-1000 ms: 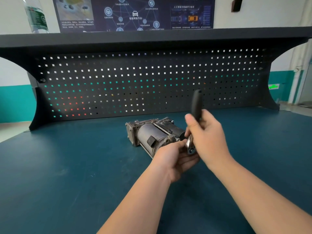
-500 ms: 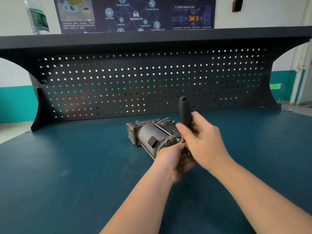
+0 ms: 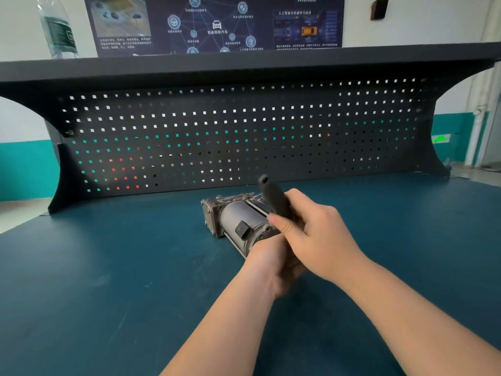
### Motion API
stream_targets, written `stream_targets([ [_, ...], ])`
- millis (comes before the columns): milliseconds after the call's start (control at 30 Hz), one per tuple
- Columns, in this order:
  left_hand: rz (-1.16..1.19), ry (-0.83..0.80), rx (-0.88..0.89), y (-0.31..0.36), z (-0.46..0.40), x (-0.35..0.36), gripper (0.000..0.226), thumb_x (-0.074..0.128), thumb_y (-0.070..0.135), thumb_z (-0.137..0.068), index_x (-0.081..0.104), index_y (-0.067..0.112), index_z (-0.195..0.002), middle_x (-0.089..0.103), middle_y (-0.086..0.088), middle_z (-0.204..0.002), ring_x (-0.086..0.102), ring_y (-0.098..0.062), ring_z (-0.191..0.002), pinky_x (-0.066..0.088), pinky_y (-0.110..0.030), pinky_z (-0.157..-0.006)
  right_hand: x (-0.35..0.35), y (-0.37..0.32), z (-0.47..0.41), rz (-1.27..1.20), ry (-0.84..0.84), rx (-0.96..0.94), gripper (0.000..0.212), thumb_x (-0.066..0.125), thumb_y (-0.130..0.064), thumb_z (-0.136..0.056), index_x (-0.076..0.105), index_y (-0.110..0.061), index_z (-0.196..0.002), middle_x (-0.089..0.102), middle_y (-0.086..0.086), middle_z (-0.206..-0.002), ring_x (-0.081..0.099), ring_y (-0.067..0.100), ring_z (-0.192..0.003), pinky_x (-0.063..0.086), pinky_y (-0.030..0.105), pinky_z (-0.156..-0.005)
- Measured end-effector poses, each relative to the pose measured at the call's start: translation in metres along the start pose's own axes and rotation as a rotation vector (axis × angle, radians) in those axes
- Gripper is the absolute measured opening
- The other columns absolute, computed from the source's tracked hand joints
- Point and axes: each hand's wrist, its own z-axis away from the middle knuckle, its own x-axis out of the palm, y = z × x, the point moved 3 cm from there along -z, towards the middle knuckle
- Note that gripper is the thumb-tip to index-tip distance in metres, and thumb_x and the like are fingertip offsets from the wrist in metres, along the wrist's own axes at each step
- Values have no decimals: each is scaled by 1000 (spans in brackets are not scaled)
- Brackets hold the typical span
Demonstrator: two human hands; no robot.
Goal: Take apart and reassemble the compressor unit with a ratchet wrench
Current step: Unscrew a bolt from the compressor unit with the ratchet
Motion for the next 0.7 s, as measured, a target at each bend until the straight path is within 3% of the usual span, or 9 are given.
stream_targets([
  [100,13,30,-10,1,-1,-3,19,51,13,-93,65,11,-80,68,-5,-62,66,-13,-52,57,-24,-52,-3,6,-3,-234,153,175,16,59,-30,-90,49,-24,-78,60,-4,-59,52,10,-51,43,24,-52],
  [200,58,42,-25,1,0,-1,14,56,13,-92,62,0,-93,70,-15,-66,68,-21,-53,59,-30,-52,-9,33,-5,-761,441,634,20,52,-26,-96,48,-18,-78,54,6,-57,38,4,-31,30,17,-34],
  [267,62,43,-23,0,-1,0,19,57,15,-92,61,-3,-97,70,-17,-71,69,-23,-57,59,-31,-54,-4,48,-1,-1146,552,942,24,48,-26,-99,45,-12,-80,49,8,-63,28,2,-26,22,14,-28],
  [300,51,46,-20,-1,-1,0,20,57,16,-92,61,-3,-98,70,-17,-74,70,-24,-60,59,-31,-55,-3,51,0,-1214,576,1007,26,47,-27,-100,44,-11,-80,48,7,-65,26,1,-25,21,13,-27],
  [367,23,61,-7,-2,-2,1,22,57,18,-92,62,-2,-99,69,-18,-80,69,-25,-66,59,-29,-54,-5,48,-1,-1069,521,906,24,47,-27,-100,47,-12,-80,50,7,-64,30,2,-26,25,16,-30],
  [500,-12,52,18,-2,-1,0,16,56,18,-92,66,6,-87,70,-9,-68,68,-17,-56,55,-24,-48,-11,9,-6,-212,131,193,15,55,-32,-91,54,-21,-81,56,-4,-61,48,3,-53,41,21,-54],
  [567,-17,35,30,-1,-1,-1,17,53,16,-92,67,12,-82,70,-3,-64,67,-13,-53,53,-21,-47,-6,-1,-3,-4,12,1,16,55,-34,-86,55,-19,-84,55,-6,-66,48,5,-66,36,15,-61],
  [633,-12,41,28,0,-1,-2,17,52,11,-91,66,10,-81,68,-4,-60,66,-13,-50,53,-21,-46,-6,1,-4,-54,55,45,12,58,-32,-87,55,-23,-80,54,-8,-63,47,3,-60,36,15,-58],
  [700,16,51,3,0,-2,-3,13,55,10,-91,64,3,-85,68,-9,-60,67,-17,-50,56,-25,-47,-11,16,-7,-287,219,290,16,58,-29,-91,54,-24,-76,55,-7,-61,44,2,-47,37,21,-50],
])
